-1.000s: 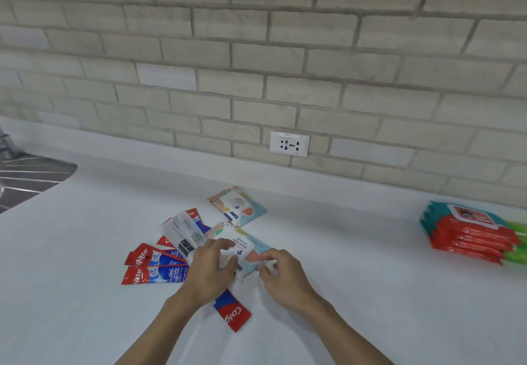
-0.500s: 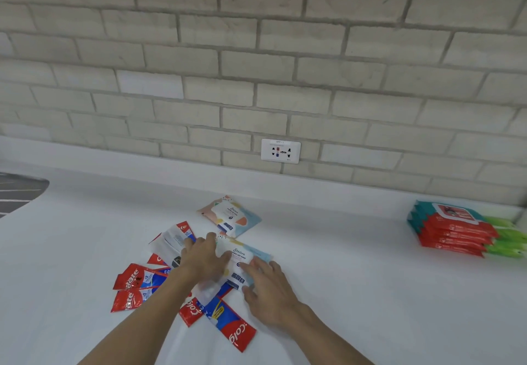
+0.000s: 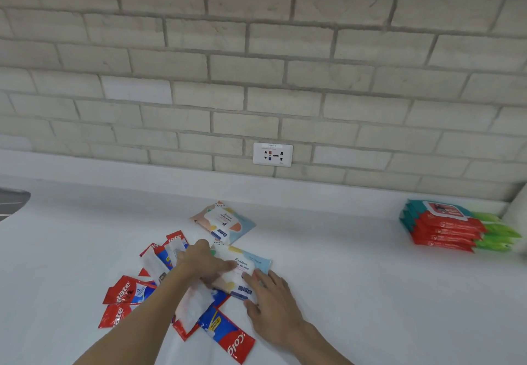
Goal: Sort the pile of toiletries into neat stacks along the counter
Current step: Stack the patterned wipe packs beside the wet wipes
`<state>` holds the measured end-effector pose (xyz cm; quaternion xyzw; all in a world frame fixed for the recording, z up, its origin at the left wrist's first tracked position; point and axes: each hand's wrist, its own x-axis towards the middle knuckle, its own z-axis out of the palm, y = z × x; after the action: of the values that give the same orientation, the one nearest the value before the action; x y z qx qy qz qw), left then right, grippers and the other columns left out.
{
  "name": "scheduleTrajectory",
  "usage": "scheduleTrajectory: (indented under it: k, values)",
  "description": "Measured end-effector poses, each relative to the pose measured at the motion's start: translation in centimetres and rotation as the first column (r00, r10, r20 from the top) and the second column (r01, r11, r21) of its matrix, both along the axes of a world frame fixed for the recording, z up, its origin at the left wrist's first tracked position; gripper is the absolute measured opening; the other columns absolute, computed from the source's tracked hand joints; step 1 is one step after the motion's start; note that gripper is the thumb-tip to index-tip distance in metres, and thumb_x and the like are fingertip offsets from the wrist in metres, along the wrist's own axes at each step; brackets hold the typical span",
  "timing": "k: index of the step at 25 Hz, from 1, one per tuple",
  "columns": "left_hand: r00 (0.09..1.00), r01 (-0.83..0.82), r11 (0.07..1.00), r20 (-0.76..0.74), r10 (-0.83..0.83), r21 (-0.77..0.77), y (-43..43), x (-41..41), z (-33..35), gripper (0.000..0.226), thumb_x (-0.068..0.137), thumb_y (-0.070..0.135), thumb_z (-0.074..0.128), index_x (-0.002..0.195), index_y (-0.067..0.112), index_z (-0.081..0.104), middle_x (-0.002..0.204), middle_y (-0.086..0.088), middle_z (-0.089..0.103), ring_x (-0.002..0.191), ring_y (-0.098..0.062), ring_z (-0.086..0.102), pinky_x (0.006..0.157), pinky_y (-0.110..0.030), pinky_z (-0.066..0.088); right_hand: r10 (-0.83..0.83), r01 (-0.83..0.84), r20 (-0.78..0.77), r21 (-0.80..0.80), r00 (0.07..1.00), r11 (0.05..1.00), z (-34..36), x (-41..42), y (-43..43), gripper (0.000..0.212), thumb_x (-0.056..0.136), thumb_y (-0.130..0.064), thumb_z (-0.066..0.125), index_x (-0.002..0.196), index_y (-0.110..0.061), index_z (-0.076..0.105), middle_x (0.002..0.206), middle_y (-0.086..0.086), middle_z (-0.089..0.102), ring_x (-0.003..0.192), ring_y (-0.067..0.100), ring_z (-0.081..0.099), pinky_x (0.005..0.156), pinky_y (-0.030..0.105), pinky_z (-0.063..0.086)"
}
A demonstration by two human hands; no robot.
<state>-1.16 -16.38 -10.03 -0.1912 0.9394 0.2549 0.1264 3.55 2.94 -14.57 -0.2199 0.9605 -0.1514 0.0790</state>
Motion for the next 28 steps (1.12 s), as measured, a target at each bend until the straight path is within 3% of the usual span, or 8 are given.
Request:
scheduleTrajectory:
  k: [4,7,10,14,18,21,24,28]
  values:
    - [0.998,0.039,0.993,-0.051,-0.033,0.112,0.8,-0.1,0.0,0.089,0.069,0.062,0.071,0.137,0.013,0.040,0.132,-0.003,0.052,0.118,-0.022,0.052,0.097,-0.035,0.048,-0.025,0.024,-0.019,-0.053,0.999,0.998,-0.5,0.0,0.8,0.057,0.100,-0.045,0.036,0.152,-0.034,0.016,0.160,-0.007,0.014,0.148,0.016,0.008,0.122,0.038,0.007]
    - [0.990,0.070,0.950,-0.139,-0.028,0.303,1.6,-0.1,0.5,0.079,0.076,0.046,0.074,0.138,0.012,0.040,0.131,-0.003,0.056,0.107,-0.021,0.062,0.087,-0.037,0.056,-0.054,0.052,-0.012,-0.087,0.998,0.995,-0.5,0.2,1.0,0.058,0.099,-0.044,0.037,0.152,-0.033,0.015,0.160,-0.007,0.014,0.148,0.015,0.008,0.122,0.037,0.007]
    - [0.974,0.088,0.935,-0.226,-0.008,0.344,2.5,0.3,1.3,0.065,0.083,0.032,0.071,0.138,0.012,0.041,0.130,-0.004,0.053,0.104,-0.022,0.062,0.084,-0.036,0.057,-0.072,0.074,0.020,-0.131,0.997,0.989,-0.4,0.4,1.1,0.060,0.098,-0.044,0.040,0.151,-0.032,0.016,0.160,-0.008,0.014,0.147,0.014,0.009,0.122,0.038,0.010]
    - [0.957,0.116,0.887,-0.288,0.020,0.446,3.2,0.7,2.0,0.038,0.084,0.021,0.071,0.114,0.022,0.047,0.112,0.003,0.057,0.083,-0.017,0.070,0.071,-0.037,0.061,-0.071,0.076,0.040,-0.169,0.997,0.983,0.3,0.5,1.7,0.061,0.098,-0.043,0.043,0.151,-0.029,0.016,0.159,-0.008,0.015,0.147,0.014,0.011,0.121,0.037,0.016]
    - [0.944,0.108,0.888,-0.326,0.049,0.447,3.3,0.6,2.3,0.049,0.080,0.023,0.075,0.122,0.017,0.050,0.119,-0.002,0.062,0.086,-0.021,0.071,0.069,-0.039,0.061,-0.092,0.123,0.105,-0.338,0.990,0.933,1.1,0.6,2.2,0.058,0.097,-0.040,0.049,0.148,-0.032,0.024,0.157,-0.011,0.018,0.144,0.010,0.018,0.117,0.032,0.029]
    - [0.937,0.132,0.860,-0.344,0.054,0.494,4.0,0.1,3.3,0.041,0.082,0.019,0.074,0.116,0.016,0.051,0.108,-0.002,0.066,0.080,-0.018,0.072,0.062,-0.035,0.061,-0.148,0.221,0.170,-0.581,0.974,0.783,2.0,0.6,2.9,0.046,0.095,-0.032,0.056,0.137,-0.033,0.038,0.147,-0.009,0.027,0.135,0.009,0.029,0.098,0.020,0.049]
    - [0.922,0.159,0.823,-0.380,0.073,0.545,5.4,-0.3,4.6,0.036,0.079,0.018,0.076,0.109,0.017,0.057,0.102,0.000,0.070,0.079,-0.016,0.072,0.062,-0.034,0.061,-0.258,0.347,0.241,-0.758,0.936,0.552,3.0,-0.2,4.3,0.040,0.093,-0.023,0.061,0.129,-0.029,0.043,0.135,-0.004,0.030,0.123,0.009,0.044,0.072,0.008,0.052]
    - [0.921,0.162,0.735,-0.367,0.126,0.658,7.9,-0.9,5.8,0.031,0.077,0.015,0.079,0.101,0.017,0.061,0.093,0.000,0.073,0.071,-0.015,0.073,0.057,-0.028,0.058,-0.188,0.571,0.541,-0.802,0.819,0.178,4.6,-1.7,6.7,0.048,0.089,-0.029,0.067,0.125,-0.035,0.035,0.123,-0.001,0.052,0.088,0.013,0.071,0.067,0.029,0.059]
